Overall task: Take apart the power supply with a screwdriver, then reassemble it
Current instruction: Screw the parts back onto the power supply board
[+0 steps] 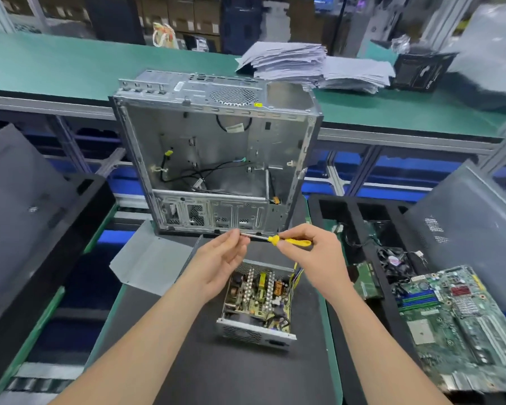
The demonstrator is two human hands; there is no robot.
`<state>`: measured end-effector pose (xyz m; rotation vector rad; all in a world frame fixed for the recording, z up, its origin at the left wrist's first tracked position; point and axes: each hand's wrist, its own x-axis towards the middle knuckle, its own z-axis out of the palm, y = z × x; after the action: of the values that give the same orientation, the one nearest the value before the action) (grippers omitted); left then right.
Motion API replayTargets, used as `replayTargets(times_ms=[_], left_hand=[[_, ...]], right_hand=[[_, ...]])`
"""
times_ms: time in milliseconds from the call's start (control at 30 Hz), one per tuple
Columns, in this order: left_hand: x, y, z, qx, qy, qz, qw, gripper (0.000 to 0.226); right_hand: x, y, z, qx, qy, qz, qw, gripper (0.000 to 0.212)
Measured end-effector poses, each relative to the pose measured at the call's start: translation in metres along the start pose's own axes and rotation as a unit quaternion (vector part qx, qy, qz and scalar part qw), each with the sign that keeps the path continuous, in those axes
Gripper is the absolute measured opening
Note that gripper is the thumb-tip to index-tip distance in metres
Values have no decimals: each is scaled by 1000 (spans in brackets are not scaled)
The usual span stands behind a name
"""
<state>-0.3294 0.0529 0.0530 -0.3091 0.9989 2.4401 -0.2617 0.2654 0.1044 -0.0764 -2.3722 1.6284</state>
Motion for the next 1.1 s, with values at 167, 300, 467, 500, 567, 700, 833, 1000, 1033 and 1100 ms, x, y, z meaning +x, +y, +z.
replayTargets(times_ms=[167, 300, 467, 500, 567, 700, 833, 1000, 1033, 1100], left_hand=[[8, 8, -10, 33, -30, -33, 998, 25], [13, 8, -8, 46, -35, -50, 997, 19], [17, 4, 0, 17, -15, -60, 998, 20], [16, 4, 1, 14, -5, -64, 998, 23], [16, 3, 3, -1, 11, -79, 997, 27], [14, 4, 3, -71, 24, -106, 992, 27], [15, 5, -1, -97, 36, -105, 989, 22], [16, 7, -5, -126, 26, -115, 985, 34], [16, 7, -7, -144, 29, -123, 982, 39], [15, 7, -14, -157, 33, -131, 978, 44]], right_hand=[[-3, -8, 3, -89, 1, -21, 996, 11], [-2, -13, 4, -114, 9, -21, 993, 6], [3, -13, 3, -101, -8, -7, 995, 5], [4, -12, 3, -106, -12, -11, 994, 7], [8, -9, 3, -119, -15, -11, 993, 12], [16, -5, 5, -125, -22, -17, 992, 14], [22, -2, 8, -96, -23, -20, 995, 14], [25, 3, 10, -83, -17, -10, 996, 14], [26, 3, 10, -76, -17, -8, 997, 15], [26, 4, 8, -59, -17, -2, 998, 14]])
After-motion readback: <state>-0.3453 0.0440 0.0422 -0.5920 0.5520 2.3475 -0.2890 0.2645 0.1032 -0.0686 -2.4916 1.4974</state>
